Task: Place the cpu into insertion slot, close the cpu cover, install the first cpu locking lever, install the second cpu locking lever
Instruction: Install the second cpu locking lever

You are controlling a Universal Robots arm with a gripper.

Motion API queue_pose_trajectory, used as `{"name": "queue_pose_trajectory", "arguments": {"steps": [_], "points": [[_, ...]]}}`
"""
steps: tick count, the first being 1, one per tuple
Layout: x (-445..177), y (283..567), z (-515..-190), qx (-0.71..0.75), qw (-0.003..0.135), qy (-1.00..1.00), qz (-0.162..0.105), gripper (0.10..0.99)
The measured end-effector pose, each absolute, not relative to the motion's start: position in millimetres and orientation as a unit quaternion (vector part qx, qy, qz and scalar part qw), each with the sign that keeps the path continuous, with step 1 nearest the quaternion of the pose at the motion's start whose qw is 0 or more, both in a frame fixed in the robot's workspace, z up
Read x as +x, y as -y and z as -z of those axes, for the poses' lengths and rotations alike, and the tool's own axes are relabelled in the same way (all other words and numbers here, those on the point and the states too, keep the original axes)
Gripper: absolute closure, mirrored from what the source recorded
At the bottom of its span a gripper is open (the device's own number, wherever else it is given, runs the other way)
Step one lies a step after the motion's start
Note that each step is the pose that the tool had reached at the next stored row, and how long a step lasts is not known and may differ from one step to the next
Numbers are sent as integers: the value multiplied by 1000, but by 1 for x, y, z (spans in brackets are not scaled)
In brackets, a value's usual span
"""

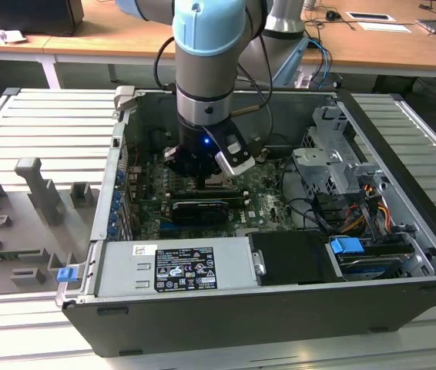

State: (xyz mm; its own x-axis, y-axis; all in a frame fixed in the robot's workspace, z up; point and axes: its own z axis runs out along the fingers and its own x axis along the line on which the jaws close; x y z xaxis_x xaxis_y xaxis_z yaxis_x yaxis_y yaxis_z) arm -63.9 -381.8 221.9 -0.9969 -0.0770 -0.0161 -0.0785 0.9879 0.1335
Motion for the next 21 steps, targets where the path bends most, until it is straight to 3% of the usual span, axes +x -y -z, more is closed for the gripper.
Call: {"name": "queue_pose_trajectory", "arguments": {"steps": [16, 21], "points": [[-76, 388, -204, -39, 7, -995, -95, 980], [-76, 388, -202, -39, 7, -993, -115, 980]]}}
